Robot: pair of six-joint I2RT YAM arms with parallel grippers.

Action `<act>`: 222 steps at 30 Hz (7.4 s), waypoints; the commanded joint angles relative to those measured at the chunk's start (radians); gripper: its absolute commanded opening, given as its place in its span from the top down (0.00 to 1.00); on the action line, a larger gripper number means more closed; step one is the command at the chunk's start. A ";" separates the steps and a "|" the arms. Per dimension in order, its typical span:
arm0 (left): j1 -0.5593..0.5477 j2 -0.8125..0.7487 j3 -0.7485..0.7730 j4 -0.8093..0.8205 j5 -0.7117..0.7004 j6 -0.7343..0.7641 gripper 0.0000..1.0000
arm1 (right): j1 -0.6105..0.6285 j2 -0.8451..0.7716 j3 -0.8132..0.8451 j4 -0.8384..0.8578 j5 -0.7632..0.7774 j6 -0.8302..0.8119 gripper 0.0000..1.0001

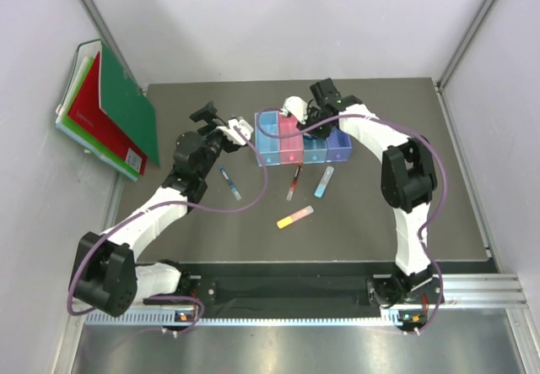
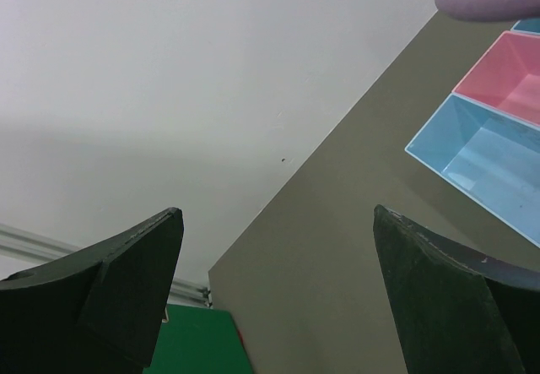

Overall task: Sort the stationery into containers
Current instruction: Place the stationery in the storage box, then pick up the pen from the center of the board, then place the pen in the storage box, then pick up the pen from the center of the board.

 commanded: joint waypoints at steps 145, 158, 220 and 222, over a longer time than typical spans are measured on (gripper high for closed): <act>0.072 0.795 0.881 -0.383 0.552 -1.344 1.00 | -0.182 -0.294 -0.057 0.328 0.501 0.310 0.32; 0.020 0.868 0.815 -0.317 0.510 -1.326 1.00 | -0.182 -0.295 -0.049 0.328 0.488 0.318 0.32; -0.272 0.780 0.733 -0.976 0.168 -0.878 0.41 | -0.397 -0.389 -0.018 0.267 0.372 0.528 0.27; -0.278 0.805 0.747 -0.995 0.154 -0.883 0.41 | -0.403 -0.392 -0.015 0.266 0.369 0.525 0.27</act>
